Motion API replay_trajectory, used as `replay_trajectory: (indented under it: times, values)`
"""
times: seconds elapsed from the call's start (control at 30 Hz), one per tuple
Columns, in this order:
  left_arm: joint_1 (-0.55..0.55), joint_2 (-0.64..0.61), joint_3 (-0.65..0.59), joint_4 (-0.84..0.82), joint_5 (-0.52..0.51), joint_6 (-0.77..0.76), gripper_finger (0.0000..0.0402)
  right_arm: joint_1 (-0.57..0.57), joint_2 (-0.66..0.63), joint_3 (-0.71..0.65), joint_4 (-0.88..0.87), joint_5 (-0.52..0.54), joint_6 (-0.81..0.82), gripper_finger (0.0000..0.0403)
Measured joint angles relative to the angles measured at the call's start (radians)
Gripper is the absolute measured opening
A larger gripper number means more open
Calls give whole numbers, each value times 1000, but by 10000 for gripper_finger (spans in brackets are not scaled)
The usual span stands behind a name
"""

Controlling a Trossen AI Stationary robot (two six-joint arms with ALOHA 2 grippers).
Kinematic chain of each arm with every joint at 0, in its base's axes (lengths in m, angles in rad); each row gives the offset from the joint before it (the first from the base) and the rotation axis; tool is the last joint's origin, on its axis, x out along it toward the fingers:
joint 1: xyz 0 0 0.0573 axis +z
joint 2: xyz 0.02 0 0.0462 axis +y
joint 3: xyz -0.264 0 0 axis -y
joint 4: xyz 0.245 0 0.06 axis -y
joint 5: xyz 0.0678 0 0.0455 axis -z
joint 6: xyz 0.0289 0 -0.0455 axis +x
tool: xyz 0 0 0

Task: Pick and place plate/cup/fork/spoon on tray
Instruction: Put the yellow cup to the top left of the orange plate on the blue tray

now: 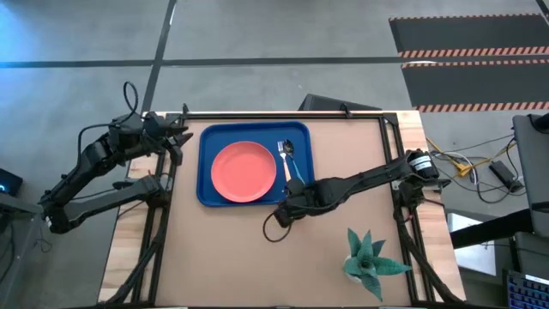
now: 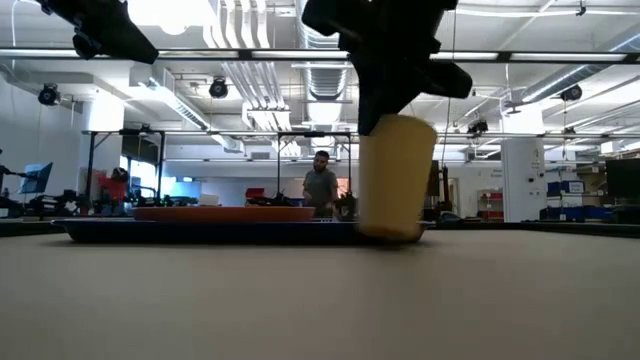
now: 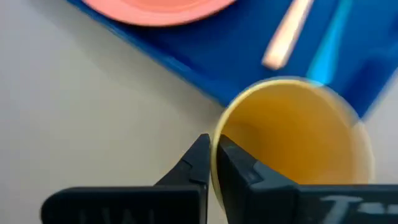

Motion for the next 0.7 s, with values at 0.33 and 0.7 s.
replay_trajectory:
  times: [0.33,0.7]
  values:
    - [0,-7,0,-18,0,2,113,-196,44,365,-159,11,-418,8]
    - [0,-45,0,-166,-34,1,113,-461,331,786,-151,-246,-812,8]
